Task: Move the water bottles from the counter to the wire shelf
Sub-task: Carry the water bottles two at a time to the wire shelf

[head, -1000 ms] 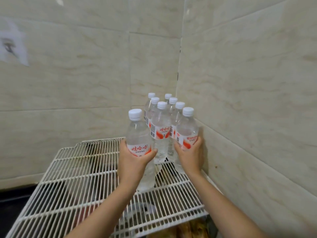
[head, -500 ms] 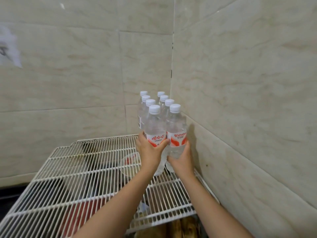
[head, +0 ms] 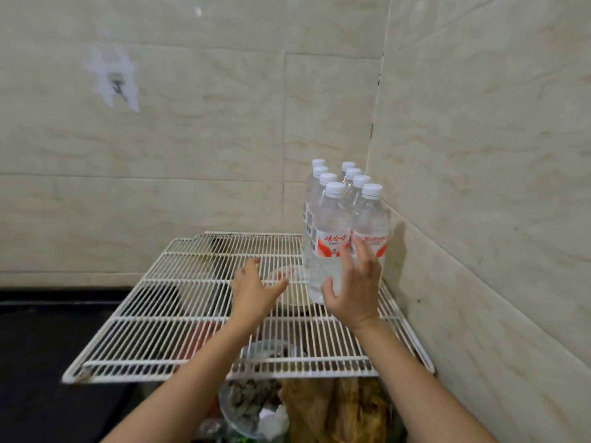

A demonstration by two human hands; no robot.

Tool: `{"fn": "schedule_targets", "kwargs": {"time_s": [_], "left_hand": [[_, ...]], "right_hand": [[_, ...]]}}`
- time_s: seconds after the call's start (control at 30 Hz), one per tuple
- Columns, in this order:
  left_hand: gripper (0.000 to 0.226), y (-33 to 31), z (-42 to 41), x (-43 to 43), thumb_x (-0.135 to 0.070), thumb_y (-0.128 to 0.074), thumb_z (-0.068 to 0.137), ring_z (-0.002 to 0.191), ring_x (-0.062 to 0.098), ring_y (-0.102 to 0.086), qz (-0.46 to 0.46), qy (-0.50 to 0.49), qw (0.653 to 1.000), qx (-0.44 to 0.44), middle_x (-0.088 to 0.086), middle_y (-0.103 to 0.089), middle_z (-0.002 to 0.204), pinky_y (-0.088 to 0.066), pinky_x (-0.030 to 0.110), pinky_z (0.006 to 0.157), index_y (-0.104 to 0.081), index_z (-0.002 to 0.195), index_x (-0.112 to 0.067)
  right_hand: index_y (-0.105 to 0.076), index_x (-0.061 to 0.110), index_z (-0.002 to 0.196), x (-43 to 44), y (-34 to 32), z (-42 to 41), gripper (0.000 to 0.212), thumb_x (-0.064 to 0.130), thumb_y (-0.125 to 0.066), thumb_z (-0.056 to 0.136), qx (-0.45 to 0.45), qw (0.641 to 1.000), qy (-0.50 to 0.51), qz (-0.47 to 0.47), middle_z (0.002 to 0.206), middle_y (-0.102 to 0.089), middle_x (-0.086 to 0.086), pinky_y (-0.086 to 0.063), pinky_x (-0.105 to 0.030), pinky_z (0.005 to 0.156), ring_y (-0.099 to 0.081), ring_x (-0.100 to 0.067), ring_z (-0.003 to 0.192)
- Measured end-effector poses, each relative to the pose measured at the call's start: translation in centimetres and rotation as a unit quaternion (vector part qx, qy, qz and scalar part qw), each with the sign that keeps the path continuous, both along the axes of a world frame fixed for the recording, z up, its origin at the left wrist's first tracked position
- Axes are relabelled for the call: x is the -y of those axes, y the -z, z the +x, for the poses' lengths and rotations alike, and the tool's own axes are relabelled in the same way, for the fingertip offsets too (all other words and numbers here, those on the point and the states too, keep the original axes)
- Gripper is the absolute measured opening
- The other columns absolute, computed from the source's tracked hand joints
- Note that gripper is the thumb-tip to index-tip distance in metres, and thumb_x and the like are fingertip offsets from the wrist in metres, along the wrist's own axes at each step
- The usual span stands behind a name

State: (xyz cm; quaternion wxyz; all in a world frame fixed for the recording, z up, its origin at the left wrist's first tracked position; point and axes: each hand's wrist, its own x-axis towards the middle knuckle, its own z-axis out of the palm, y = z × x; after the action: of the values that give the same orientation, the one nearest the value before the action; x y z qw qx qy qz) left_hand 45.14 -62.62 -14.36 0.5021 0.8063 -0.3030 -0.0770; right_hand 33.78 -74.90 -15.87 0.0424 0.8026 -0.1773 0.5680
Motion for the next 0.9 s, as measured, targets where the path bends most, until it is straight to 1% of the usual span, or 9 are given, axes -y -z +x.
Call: {"fn": "schedule_targets", "kwargs": {"time_s": [0.1, 0.2, 0.27, 0.33, 0.47, 0.53, 0.6, 0.67, 0.9], "left_hand": [[0.064, 0.3, 1.0, -5.9, -0.033, -0.06, 0.083, 0.136, 0.029, -0.025, 0.021, -0.072, 0.997, 0.036, 0.013, -0.03, 0.145, -0.028, 0.045, 0.11, -0.03, 0.137, -0.014], [0.058, 0.6, 2.1, -12.2, -0.033, -0.057, 0.085, 0.131, 0.033, -0.029, 0.062, -0.181, 0.978, 0.086, 0.017, -0.036, 0.141, -0.029, 0.048, 0.107, -0.036, 0.134, -0.01], [0.056, 0.9, 2.6, -16.4, -0.033, -0.056, 0.085, 0.128, 0.034, -0.032, 0.096, -0.245, 0.96, 0.096, 0.018, -0.037, 0.139, -0.03, 0.049, 0.103, -0.038, 0.133, -0.01], [0.055, 1.6, 2.9, -20.4, -0.033, -0.055, 0.085, 0.128, 0.034, -0.032, 0.118, -0.296, 0.944, 0.087, 0.017, -0.037, 0.14, -0.031, 0.05, 0.101, -0.038, 0.133, -0.012], [0.055, 3.4, 3.1, -28.7, -0.033, -0.055, 0.086, 0.128, 0.036, -0.032, 0.147, -0.374, 0.914, 0.062, 0.018, -0.038, 0.139, -0.032, 0.05, 0.1, -0.038, 0.133, -0.011], [0.055, 4.6, 3.3, -33.2, -0.032, -0.056, 0.086, 0.127, 0.037, -0.033, 0.159, -0.409, 0.898, 0.044, 0.018, -0.038, 0.138, -0.033, 0.05, 0.1, -0.039, 0.133, -0.01], [0.054, 5.7, 3.5, -38.0, -0.03, -0.058, 0.084, 0.126, 0.038, -0.034, 0.156, -0.444, 0.882, 0.018, 0.02, -0.04, 0.137, -0.035, 0.05, 0.099, -0.041, 0.131, -0.01], [0.053, 6.5, 3.8, -43.1, -0.027, -0.059, 0.083, 0.124, 0.039, -0.035, 0.143, -0.476, 0.868, -0.009, 0.021, -0.041, 0.135, -0.039, 0.05, 0.098, -0.043, 0.13, -0.009], [0.054, 7.6, 4.6, -62.9, -0.023, -0.059, 0.083, 0.126, 0.039, -0.034, 0.162, -0.565, 0.808, -0.041, 0.024, -0.039, 0.136, -0.032, 0.049, 0.099, -0.042, 0.13, -0.005]], "right_hand": [[-0.041, 0.012, 0.123, -1.2, 0.3, 1.5, 0.052, 0.021, -0.049, 0.072, -0.086, 0.992, -0.07, -0.067, 0.128, -0.037, -0.014, -0.035, -0.045, 0.104, -0.036, -0.031, 0.122], [-0.053, 0.015, 0.112, -4.2, 0.0, 3.1, 0.041, 0.026, -0.048, 0.073, -0.135, 0.984, -0.097, -0.06, 0.121, -0.055, -0.016, -0.045, -0.046, 0.094, -0.039, -0.03, 0.118], [-0.061, 0.015, 0.104, -7.4, 0.1, 4.6, 0.036, 0.031, -0.048, 0.074, -0.167, 0.977, -0.123, -0.046, 0.119, -0.06, -0.018, -0.044, -0.045, 0.094, -0.038, -0.031, 0.119], [-0.066, 0.015, 0.102, -11.3, 0.4, 6.0, 0.039, 0.037, -0.048, 0.075, -0.197, 0.968, -0.151, -0.037, 0.12, -0.061, -0.017, -0.044, -0.046, 0.096, -0.036, -0.031, 0.121], [-0.069, 0.019, 0.1, -19.4, 1.5, 8.9, 0.04, 0.04, -0.052, 0.071, -0.253, 0.944, -0.203, -0.061, 0.117, -0.064, -0.014, -0.048, -0.049, 0.09, -0.038, -0.029, 0.119], [-0.07, 0.021, 0.097, -23.3, 2.5, 10.4, 0.039, 0.041, -0.063, 0.064, -0.289, 0.928, -0.227, -0.07, 0.114, -0.066, -0.012, -0.05, -0.045, 0.086, -0.049, -0.031, 0.117], [-0.07, 0.022, 0.098, -27.5, 3.6, 12.0, 0.045, 0.043, -0.074, 0.058, -0.336, 0.907, -0.237, -0.088, 0.112, -0.067, -0.011, -0.052, -0.044, 0.083, -0.06, -0.032, 0.11], [-0.069, 0.023, 0.1, -32.0, 4.7, 13.7, 0.051, 0.046, -0.077, 0.055, -0.371, 0.889, -0.25, -0.101, 0.111, -0.068, -0.01, -0.054, -0.043, 0.079, -0.063, -0.031, 0.106], [-0.07, 0.027, 0.089, -50.4, 6.7, 19.0, 0.051, 0.052, -0.079, 0.046, -0.414, 0.851, -0.3, -0.119, 0.101, -0.071, -0.007, -0.056, -0.036, 0.068, -0.068, -0.028, 0.096]]}}
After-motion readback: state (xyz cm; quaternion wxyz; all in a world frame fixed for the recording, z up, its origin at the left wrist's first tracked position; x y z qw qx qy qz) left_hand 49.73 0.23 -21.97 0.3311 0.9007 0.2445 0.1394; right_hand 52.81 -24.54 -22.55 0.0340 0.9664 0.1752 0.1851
